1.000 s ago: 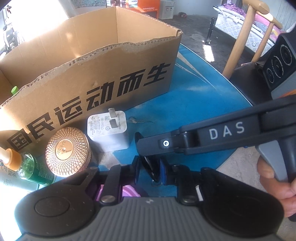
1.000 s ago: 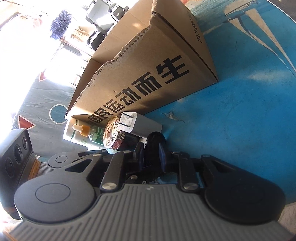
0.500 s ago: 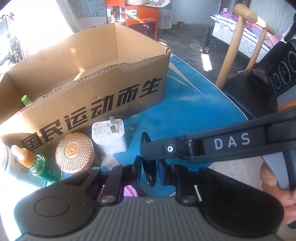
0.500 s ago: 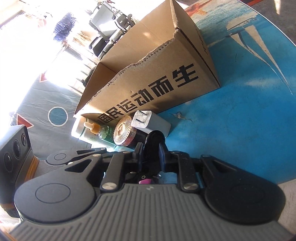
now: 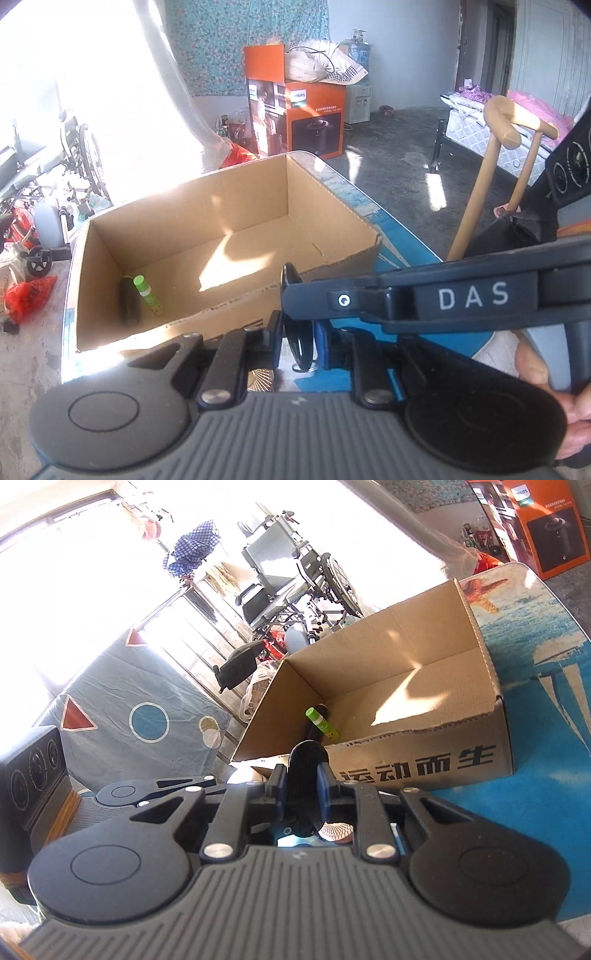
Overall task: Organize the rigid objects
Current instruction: 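Carry the black cylinder into the box and open the right gripper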
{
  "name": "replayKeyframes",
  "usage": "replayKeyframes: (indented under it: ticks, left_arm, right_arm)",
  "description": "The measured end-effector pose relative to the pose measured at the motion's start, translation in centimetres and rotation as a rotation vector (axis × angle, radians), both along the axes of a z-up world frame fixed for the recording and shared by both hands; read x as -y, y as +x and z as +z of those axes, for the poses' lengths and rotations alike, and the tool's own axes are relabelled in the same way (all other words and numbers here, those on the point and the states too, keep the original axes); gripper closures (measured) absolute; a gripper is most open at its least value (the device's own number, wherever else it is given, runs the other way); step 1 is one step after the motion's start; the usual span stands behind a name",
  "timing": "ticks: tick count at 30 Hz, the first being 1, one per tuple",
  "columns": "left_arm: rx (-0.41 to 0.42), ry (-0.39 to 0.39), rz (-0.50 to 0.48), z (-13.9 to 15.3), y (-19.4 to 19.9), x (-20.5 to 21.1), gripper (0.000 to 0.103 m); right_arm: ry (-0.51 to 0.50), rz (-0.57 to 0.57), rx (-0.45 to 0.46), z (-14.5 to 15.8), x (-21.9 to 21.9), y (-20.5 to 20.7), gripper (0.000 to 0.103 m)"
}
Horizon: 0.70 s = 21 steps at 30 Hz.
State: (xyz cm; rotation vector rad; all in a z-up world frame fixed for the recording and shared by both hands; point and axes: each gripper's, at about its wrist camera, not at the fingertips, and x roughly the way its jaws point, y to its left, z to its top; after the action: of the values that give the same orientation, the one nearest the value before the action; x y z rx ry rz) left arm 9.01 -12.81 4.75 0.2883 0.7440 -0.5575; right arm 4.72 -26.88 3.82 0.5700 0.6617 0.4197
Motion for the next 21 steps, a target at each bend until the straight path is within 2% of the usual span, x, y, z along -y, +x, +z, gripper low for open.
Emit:
replayKeyframes:
  ticks: [2, 5, 10, 12, 16, 21]
  left_arm:
    - [0.006, -0.001, 0.027, 1.4, 1.7, -0.6, 0.084]
    - [-0.029, 0.005, 0.069, 2.8, 5.1, -1.5, 0.084]
    - [-0.14, 0.032, 0.121, 2.1, 11.7, -2.4, 0.084]
    - [-0.217, 0.038, 0.149, 0.6, 14.7, -2.9, 0.084]
    - [-0.369, 0.059, 0.173, -2.1, 18.6, -4.2, 0.084]
    - [-0.469, 0.129, 0.178, -4.8, 20.0, -4.6, 0.084]
  right_arm:
    - [-0.014, 0.028, 0.038, 1.6, -0.8, 2.0, 0.087]
    - [-0.016, 0.065, 0.041, 2.8, -1.6, 5.4, 0.087]
    - [0.016, 0.115, -0.062, 2.5, -2.3, 13.1, 0.087]
    - [0.025, 0.133, -0.14, 1.2, -2.8, 16.7, 0.087]
    - [0.061, 0.144, -0.295, -2.0, -3.3, 21.1, 0.087]
    - [0.101, 0.157, -0.439, -6.1, -4.5, 23.3, 0.087]
